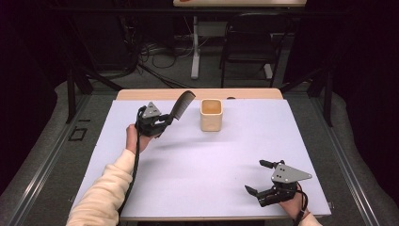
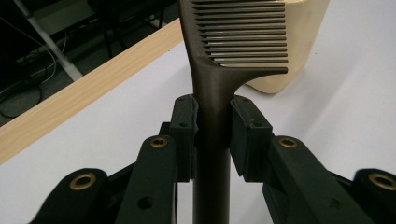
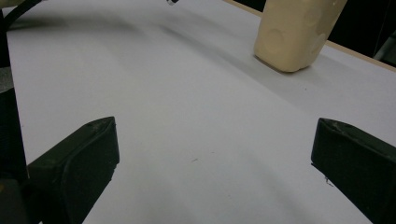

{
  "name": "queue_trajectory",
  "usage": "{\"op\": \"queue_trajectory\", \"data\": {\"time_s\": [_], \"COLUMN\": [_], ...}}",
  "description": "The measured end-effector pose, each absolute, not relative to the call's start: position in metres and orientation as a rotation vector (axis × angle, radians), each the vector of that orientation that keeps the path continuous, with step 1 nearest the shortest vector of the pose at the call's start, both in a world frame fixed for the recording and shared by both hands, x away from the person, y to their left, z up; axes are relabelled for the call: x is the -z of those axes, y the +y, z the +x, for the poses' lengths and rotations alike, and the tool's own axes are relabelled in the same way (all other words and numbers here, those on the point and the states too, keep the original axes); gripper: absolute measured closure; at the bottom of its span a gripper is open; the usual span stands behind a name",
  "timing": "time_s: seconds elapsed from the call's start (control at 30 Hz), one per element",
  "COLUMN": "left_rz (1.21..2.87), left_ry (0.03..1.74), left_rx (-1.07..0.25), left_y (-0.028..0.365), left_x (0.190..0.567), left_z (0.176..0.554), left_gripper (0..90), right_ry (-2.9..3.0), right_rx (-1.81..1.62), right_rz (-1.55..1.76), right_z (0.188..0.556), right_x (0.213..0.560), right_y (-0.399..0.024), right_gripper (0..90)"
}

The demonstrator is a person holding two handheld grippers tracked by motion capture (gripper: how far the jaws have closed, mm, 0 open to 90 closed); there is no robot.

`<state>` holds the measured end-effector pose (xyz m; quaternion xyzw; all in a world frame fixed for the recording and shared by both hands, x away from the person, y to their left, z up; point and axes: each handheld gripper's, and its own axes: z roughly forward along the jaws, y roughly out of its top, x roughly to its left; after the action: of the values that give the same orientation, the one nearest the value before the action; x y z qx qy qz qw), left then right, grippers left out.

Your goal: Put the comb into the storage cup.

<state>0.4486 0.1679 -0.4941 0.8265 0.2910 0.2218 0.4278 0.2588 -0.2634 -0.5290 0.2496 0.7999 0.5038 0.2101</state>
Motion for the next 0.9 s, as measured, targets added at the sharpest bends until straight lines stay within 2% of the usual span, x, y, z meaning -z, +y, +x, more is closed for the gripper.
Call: {"op": "queue_trajectory", "data": {"time_s": [0.9], "left_rz": [2.002], "left_ry": [0.720], "left_rx": [-0.578], "left_y": [0.162], "left_x": [0.482], "left_z": [0.450], "left_gripper": [72.1], "right_ry": [2.227], "right_rx": [-1.396], "right_rz": [0.700], "right_z": [0.259], "right_x": [0.529], "right_y": [-0.263], "right_gripper": [0.6]}}
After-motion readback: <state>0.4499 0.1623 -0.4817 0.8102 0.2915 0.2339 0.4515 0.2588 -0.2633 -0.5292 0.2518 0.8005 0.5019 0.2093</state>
